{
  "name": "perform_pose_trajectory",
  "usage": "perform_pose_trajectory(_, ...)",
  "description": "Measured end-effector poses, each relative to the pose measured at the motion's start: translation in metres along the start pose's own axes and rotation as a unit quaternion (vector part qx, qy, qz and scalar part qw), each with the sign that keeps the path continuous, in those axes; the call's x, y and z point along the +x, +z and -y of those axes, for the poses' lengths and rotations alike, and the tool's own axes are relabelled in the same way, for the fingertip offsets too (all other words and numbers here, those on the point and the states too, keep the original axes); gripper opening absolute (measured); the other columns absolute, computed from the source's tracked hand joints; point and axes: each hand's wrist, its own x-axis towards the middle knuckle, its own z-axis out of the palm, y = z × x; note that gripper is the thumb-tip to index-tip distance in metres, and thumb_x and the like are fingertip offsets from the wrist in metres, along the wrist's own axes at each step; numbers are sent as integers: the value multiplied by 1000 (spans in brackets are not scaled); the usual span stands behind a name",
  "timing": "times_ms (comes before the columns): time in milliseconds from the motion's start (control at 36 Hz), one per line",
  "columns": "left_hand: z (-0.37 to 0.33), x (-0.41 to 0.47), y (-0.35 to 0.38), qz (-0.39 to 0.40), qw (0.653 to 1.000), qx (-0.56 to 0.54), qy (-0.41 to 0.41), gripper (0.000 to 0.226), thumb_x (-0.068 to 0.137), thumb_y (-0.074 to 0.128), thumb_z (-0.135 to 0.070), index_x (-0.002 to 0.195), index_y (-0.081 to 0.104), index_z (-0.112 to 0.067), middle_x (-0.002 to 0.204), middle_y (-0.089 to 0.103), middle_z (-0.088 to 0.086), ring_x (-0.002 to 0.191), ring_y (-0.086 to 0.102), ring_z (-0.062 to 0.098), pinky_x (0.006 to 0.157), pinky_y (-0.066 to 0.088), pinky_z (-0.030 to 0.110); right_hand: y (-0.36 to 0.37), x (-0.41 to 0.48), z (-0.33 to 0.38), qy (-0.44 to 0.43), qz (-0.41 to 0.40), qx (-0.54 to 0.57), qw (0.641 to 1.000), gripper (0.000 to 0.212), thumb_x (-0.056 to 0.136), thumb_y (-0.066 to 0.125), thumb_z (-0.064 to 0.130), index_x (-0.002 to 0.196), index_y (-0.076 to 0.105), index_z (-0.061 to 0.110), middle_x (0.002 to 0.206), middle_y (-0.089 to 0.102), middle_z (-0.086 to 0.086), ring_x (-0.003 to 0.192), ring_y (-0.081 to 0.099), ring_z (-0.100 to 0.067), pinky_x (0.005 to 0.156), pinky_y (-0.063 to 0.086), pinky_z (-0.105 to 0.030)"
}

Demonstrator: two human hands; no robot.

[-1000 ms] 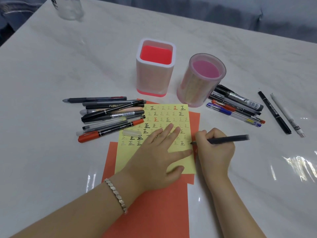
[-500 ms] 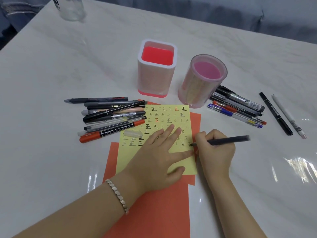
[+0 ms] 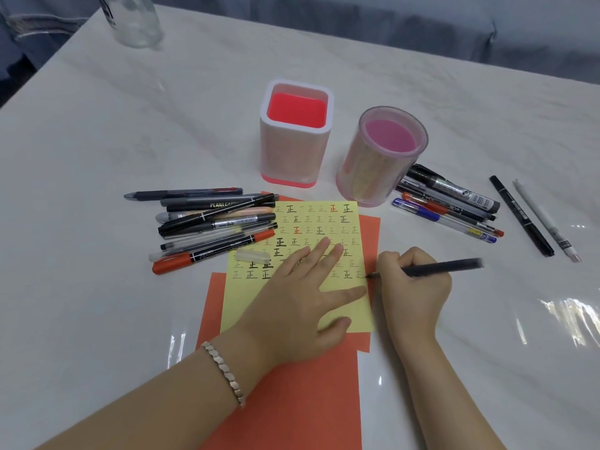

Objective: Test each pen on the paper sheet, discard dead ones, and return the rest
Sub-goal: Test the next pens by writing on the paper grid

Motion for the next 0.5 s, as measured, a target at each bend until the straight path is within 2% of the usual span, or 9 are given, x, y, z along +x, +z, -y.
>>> perform_pose_trajectory(83, 0, 0, 1, 4, 1000, 2, 4, 40, 83, 45, -43, 120, 60, -38, 145, 37, 14, 139, 25, 28, 111, 14, 39, -2, 2, -1, 1, -19, 32, 999, 31, 78, 53, -5, 51, 39, 2, 38, 34, 6, 40, 34, -5, 43, 31, -9)
perform_pose_trajectory(139, 0, 0, 1, 8, 1000, 2, 4, 39, 84, 44, -42, 119, 61, -36, 144, 39, 15, 138, 28, 29, 110, 16, 40, -3, 2, -2, 0, -18, 47, 999, 33, 81, 55, 1, 51, 40, 6, 40, 38, 8, 42, 37, -4, 45, 34, -11)
perform_pose_trajectory(278, -2, -1, -4, -25, 1000, 5, 7, 38, 91, 39, -30, 121, 61, -19, 136, 51, 13, 130, 43, 25, 106, 23, 40, -6, 2, 2, 10, -6, 57, 998, 29, 85, 61, 13, 61, 46, 13, 51, 47, 3, 43, 44, -2, 47, 36, -9)
perform_pose_trajectory(361, 1, -4, -18, -108, 994, 30, 10, 33, 88, 43, -20, 112, 64, -10, 121, 62, 10, 111, 58, 23, 94, 35, 36, -12, -2, 3, 18, 26, 34, 999, 27, 84, 64, 15, 64, 47, 10, 54, 48, 1, 44, 44, 0, 46, 35, -8)
perform_pose_trajectory(417, 8, -9, -30, -157, 986, 63, -8, 32, 83, 45, -16, 105, 66, -8, 111, 66, 9, 100, 56, 22, 85, 37, 33, -16, -7, 7, 24, 53, 21, 998, 28, 83, 66, 14, 63, 48, 7, 54, 49, 0, 43, 42, -1, 45, 33, -8)
perform_pose_trajectory(500, 25, -18, -45, -152, 978, 131, -55, 36, 80, 42, -19, 101, 68, -9, 100, 67, 6, 90, 58, 24, 76, 41, 35, -22, -16, 16, 46, 94, 49, 993, 25, 82, 66, 7, 66, 49, 0, 48, 49, 2, 39, 42, 1, 41, 32, -7)
